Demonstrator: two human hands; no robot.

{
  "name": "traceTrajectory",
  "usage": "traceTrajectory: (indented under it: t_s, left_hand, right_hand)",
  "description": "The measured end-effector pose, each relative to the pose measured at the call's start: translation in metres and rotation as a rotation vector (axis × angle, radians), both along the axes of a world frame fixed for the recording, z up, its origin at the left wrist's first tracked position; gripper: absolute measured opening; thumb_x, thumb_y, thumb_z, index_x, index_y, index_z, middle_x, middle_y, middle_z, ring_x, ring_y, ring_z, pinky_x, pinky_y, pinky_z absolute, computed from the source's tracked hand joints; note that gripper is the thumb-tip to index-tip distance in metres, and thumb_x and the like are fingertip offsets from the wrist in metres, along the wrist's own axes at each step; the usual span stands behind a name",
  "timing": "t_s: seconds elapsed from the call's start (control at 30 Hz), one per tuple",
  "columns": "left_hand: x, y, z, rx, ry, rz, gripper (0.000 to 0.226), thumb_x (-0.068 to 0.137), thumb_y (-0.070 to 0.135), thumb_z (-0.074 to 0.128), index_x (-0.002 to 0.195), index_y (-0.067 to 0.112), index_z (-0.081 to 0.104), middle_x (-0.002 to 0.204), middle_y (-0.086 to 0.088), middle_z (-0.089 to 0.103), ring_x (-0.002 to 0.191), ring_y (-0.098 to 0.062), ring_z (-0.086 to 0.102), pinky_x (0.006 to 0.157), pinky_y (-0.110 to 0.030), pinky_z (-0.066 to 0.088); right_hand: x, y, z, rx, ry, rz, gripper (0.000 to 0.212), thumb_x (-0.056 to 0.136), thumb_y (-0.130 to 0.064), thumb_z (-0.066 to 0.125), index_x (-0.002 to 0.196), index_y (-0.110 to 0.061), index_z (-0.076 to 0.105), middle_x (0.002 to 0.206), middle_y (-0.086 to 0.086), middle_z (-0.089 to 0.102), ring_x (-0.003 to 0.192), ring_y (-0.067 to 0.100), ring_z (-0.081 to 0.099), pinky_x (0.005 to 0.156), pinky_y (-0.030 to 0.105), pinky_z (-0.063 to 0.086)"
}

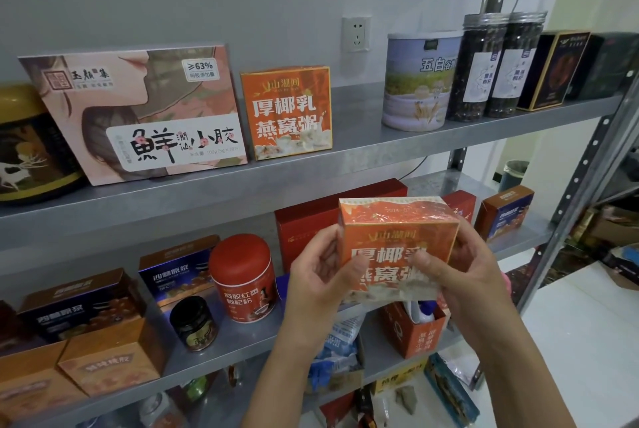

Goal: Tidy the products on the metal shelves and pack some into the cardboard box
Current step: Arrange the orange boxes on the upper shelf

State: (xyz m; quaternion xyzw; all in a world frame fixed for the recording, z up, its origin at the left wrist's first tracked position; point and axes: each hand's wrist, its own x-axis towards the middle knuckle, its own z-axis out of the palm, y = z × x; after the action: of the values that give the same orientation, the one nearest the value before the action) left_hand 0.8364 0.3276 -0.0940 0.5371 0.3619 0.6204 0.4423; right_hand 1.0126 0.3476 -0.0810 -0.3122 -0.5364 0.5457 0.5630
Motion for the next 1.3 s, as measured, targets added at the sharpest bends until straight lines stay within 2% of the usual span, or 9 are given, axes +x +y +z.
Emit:
traceTrajectory:
  t_s: [0.17,0.33,0.5,0.67,0.8,0.93,1.03,1.13,1.3]
  left_hand:
    - [-0.001,-0.003,-0.002,-0.008,0.022,-0.027,0.044,0.067,0.056,0.078,0.103,0.034,0.068,0.108,0.002,0.071,0.102,-0.015,0.068,0.080,-0.024,0.055]
    - [-0.002,-0.002,0.002,0.069,0.034,-0.044,0.073,0.063,0.049,0.084,0.128,0.031,0.056,0.122,0.004,0.065,0.115,-0.019,0.062,0.089,-0.036,0.056]
    - [-0.003,0.000,0.008,0.103,0.061,0.022,0.054,0.056,0.038,0.088,0.104,0.033,0.066,0.107,0.006,0.070,0.103,-0.013,0.067,0.079,-0.025,0.055]
    - [-0.002,-0.002,0.006,0.097,0.033,0.016,0.054,0.055,0.051,0.087,0.103,0.037,0.066,0.107,0.004,0.070,0.103,-0.015,0.067,0.079,-0.026,0.056]
    - [-0.001,-0.005,0.008,0.071,0.044,-0.007,0.054,0.057,0.050,0.087,0.104,0.038,0.065,0.108,0.004,0.070,0.105,-0.016,0.066,0.080,-0.028,0.056]
    - [-0.006,-0.007,0.010,0.049,0.133,-0.079,0.059,0.064,0.036,0.085,0.117,0.034,0.059,0.117,0.002,0.066,0.112,-0.021,0.063,0.085,-0.036,0.057]
    - [-0.007,-0.008,0.014,0.064,0.239,-0.087,0.069,0.066,0.030,0.082,0.128,0.030,0.053,0.120,0.009,0.064,0.114,-0.016,0.062,0.083,-0.031,0.057]
    - [-0.007,-0.007,0.013,0.073,0.256,-0.004,0.056,0.063,0.035,0.083,0.114,0.027,0.062,0.110,0.010,0.066,0.105,-0.013,0.065,0.076,-0.025,0.056]
    - [-0.009,-0.004,0.009,0.062,0.193,0.003,0.049,0.060,0.035,0.084,0.106,0.033,0.066,0.108,0.006,0.068,0.104,-0.017,0.067,0.077,-0.032,0.058]
  right_hand:
    - [0.002,0.001,0.002,0.007,0.058,0.051,0.065,0.048,-0.055,0.089,0.106,-0.032,0.070,0.103,0.006,0.072,0.100,0.027,0.068,0.076,0.030,0.058]
    - [0.002,-0.002,-0.002,0.046,0.053,0.091,0.059,0.048,-0.049,0.090,0.102,-0.035,0.070,0.101,0.001,0.072,0.097,0.020,0.069,0.074,0.026,0.057]
    - [0.002,-0.003,-0.005,0.067,0.025,0.091,0.061,0.049,-0.047,0.090,0.105,-0.037,0.068,0.105,0.000,0.070,0.102,0.020,0.067,0.077,0.027,0.057]
    - [0.006,-0.006,-0.003,0.121,-0.032,0.081,0.060,0.055,-0.050,0.087,0.110,-0.040,0.067,0.111,-0.003,0.069,0.107,0.018,0.066,0.078,0.025,0.056]
    - [0.007,-0.008,-0.004,0.136,-0.012,0.075,0.062,0.056,-0.051,0.087,0.113,-0.037,0.067,0.113,0.001,0.069,0.108,0.021,0.066,0.079,0.029,0.057]
    - [0.007,-0.008,-0.006,0.128,0.015,0.051,0.059,0.054,-0.052,0.087,0.108,-0.035,0.070,0.107,0.001,0.071,0.103,0.021,0.067,0.078,0.028,0.057]
    - [0.006,-0.008,-0.006,0.133,-0.008,0.055,0.059,0.055,-0.052,0.087,0.109,-0.035,0.069,0.108,0.002,0.071,0.104,0.022,0.067,0.079,0.029,0.057]
    - [0.004,-0.008,-0.006,0.146,-0.038,0.052,0.058,0.056,-0.054,0.086,0.109,-0.038,0.069,0.111,0.002,0.070,0.106,0.022,0.066,0.080,0.030,0.057]
    - [0.002,-0.008,-0.003,0.199,-0.116,0.028,0.056,0.058,-0.059,0.082,0.111,-0.047,0.066,0.112,-0.005,0.070,0.105,0.015,0.067,0.077,0.026,0.057]
